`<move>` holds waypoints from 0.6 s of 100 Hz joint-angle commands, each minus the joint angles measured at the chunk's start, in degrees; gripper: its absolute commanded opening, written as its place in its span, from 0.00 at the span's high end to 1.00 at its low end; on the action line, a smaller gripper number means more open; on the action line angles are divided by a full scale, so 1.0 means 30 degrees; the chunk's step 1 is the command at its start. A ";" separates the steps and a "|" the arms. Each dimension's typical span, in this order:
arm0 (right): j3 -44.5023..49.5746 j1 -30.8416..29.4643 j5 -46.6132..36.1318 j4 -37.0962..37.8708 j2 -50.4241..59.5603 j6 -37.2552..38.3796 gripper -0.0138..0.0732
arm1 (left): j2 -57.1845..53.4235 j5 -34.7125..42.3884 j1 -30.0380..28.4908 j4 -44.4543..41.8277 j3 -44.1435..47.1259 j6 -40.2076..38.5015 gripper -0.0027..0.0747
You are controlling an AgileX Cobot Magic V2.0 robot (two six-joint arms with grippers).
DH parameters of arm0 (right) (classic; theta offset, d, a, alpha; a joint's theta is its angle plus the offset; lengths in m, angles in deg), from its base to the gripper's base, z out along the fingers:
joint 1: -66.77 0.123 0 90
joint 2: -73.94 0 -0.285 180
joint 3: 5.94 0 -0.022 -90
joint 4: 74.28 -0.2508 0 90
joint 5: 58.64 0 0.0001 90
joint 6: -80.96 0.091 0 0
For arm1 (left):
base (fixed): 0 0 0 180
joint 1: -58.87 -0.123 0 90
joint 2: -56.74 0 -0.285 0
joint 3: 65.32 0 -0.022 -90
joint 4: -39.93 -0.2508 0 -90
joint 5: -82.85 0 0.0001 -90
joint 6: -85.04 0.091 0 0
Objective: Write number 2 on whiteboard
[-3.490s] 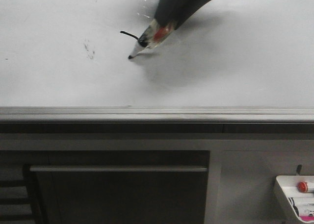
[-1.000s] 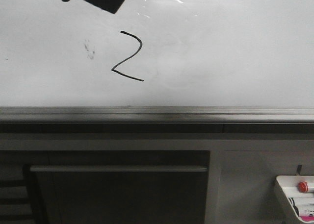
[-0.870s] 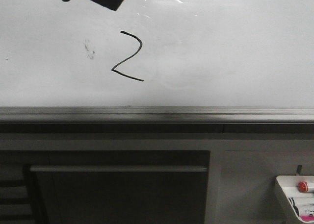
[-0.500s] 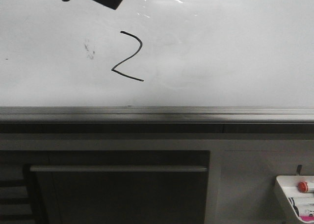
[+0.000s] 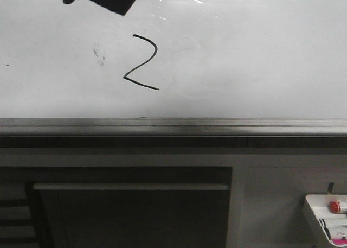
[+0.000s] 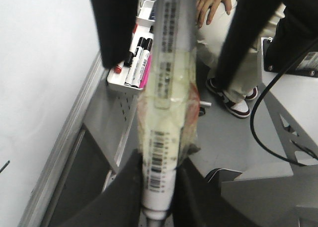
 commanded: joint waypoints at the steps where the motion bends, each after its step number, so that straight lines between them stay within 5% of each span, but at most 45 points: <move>1: -0.0980 -0.1009 0.0446 0.0004 0.1124 0.1019 0.46 | -0.0281 0.0570 0.0122 -0.0251 -0.0648 -0.0174 0.89; 30: -0.0618 -0.4943 0.0956 0.0092 0.4582 0.3183 0.46 | -0.0535 0.1662 -0.3053 -0.4329 -0.0614 -0.4734 0.89; 60: 0.1200 -0.5259 0.0158 0.0092 0.6446 0.3192 0.46 | -0.0535 0.5595 -0.8975 -0.3942 0.1188 -0.7682 0.89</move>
